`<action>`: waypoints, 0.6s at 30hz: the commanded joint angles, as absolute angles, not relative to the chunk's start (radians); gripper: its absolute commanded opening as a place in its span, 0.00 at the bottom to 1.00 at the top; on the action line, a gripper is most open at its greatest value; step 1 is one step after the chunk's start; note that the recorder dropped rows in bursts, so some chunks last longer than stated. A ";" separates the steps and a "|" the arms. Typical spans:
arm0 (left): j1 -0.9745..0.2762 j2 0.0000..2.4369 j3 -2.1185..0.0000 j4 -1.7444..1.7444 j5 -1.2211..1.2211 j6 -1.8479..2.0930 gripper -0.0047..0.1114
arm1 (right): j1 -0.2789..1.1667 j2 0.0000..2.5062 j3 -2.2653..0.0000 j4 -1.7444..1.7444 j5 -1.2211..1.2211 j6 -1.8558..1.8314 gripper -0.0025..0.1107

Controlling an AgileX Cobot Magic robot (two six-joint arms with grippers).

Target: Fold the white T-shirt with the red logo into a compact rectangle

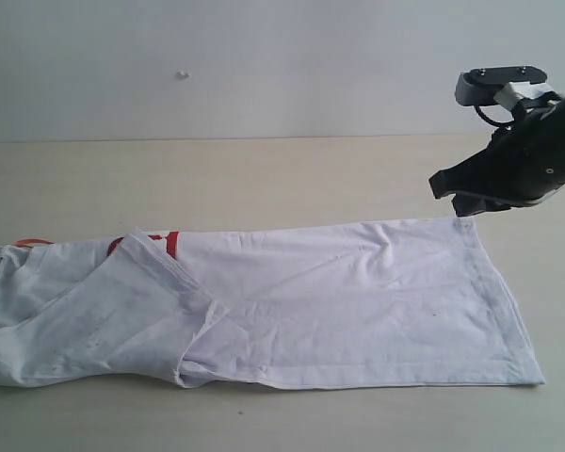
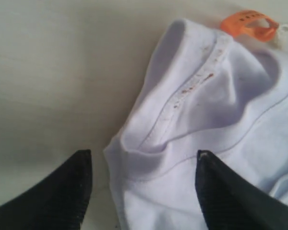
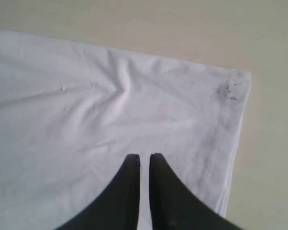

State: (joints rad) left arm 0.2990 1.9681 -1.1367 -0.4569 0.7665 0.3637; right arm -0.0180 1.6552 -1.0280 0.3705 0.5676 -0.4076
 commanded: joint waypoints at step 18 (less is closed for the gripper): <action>0.298 2.001 -1.074 -0.606 0.822 0.472 0.38 | -0.023 1.655 -1.035 0.384 0.572 -0.423 0.10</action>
State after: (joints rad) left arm 0.2990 1.9960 -1.0832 -0.5863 0.8089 0.4533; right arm -0.0180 1.6552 -1.0280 0.3786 0.5713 -0.4108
